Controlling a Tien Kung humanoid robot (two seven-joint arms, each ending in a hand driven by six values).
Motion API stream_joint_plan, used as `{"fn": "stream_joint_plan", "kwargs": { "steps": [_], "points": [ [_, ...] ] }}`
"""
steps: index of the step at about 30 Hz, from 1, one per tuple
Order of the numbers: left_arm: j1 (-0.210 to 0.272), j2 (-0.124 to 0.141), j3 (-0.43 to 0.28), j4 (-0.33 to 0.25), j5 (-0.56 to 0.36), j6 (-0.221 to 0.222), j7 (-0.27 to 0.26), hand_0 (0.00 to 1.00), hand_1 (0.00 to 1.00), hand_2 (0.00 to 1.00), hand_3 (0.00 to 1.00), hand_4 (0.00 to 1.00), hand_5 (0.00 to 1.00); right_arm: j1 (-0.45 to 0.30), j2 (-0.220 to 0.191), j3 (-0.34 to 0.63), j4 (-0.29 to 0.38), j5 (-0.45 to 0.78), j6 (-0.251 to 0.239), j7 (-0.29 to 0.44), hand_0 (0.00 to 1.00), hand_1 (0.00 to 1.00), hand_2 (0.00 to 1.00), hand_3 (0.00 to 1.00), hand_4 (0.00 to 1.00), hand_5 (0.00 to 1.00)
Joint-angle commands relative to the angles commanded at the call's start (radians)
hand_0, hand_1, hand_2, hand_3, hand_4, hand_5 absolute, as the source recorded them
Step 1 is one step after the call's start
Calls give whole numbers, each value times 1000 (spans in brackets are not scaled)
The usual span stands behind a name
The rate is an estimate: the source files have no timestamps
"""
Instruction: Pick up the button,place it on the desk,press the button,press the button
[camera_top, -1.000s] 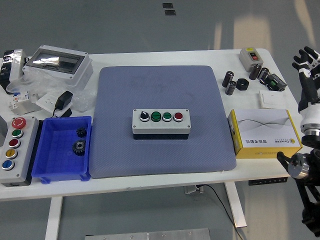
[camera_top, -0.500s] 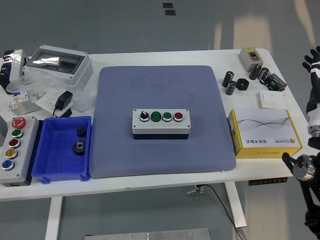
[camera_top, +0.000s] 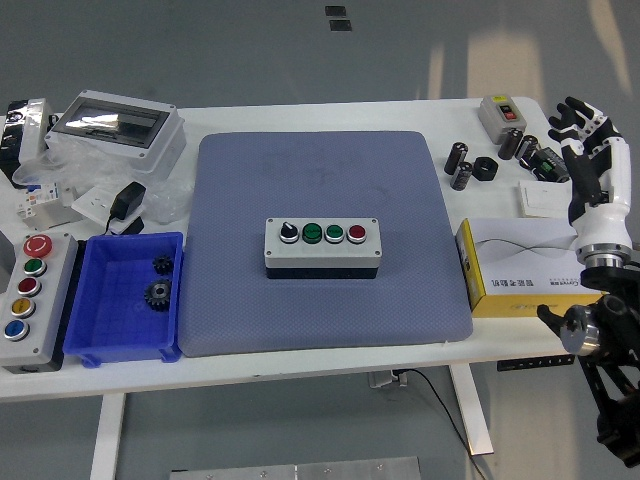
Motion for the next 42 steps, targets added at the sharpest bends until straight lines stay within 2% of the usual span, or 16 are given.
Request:
{"fn": "stream_joint_plan", "kwargs": {
  "steps": [22, 42],
  "points": [
    [2, -11, -3, 0, -8, 6, 6, 649, 633, 574, 598, 611, 191, 0, 3, -23, -9, 0, 0, -9, 781, 752, 759, 721, 646, 412],
    [1, -7, 2, 0, -22, 9, 9, 649, 633, 575, 600, 612, 191, 2, -8, -36, -13, 6, 5, -8, 781, 753, 760, 720, 659, 409]
  ]
}}
